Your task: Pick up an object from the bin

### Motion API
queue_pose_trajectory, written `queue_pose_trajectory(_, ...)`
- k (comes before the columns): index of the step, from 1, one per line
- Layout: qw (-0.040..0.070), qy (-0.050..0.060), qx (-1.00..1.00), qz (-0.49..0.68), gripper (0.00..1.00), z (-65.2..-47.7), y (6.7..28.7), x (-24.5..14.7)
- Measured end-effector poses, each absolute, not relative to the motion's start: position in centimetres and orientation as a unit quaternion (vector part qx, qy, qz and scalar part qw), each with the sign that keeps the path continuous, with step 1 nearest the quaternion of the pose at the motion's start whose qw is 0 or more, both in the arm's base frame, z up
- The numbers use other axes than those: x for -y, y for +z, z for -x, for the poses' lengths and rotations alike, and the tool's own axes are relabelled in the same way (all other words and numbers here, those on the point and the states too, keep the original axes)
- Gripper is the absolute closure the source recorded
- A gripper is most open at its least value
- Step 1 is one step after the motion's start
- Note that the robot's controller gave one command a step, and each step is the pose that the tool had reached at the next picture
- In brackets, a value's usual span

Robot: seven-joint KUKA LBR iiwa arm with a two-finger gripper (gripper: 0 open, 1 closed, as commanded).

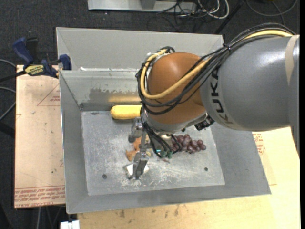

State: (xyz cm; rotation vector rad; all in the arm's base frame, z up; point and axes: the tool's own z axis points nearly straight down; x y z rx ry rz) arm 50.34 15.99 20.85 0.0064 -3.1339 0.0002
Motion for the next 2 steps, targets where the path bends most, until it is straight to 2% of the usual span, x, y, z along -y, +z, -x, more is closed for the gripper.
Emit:
queue_pose_trajectory(1,0.000,-0.001,1.000,0.000,0.00,-50.5,21.3,-15.9)
queue_pose_trajectory(2,-0.003,-0.002,1.000,0.001,0.00,-52.6,15.6,-13.3)
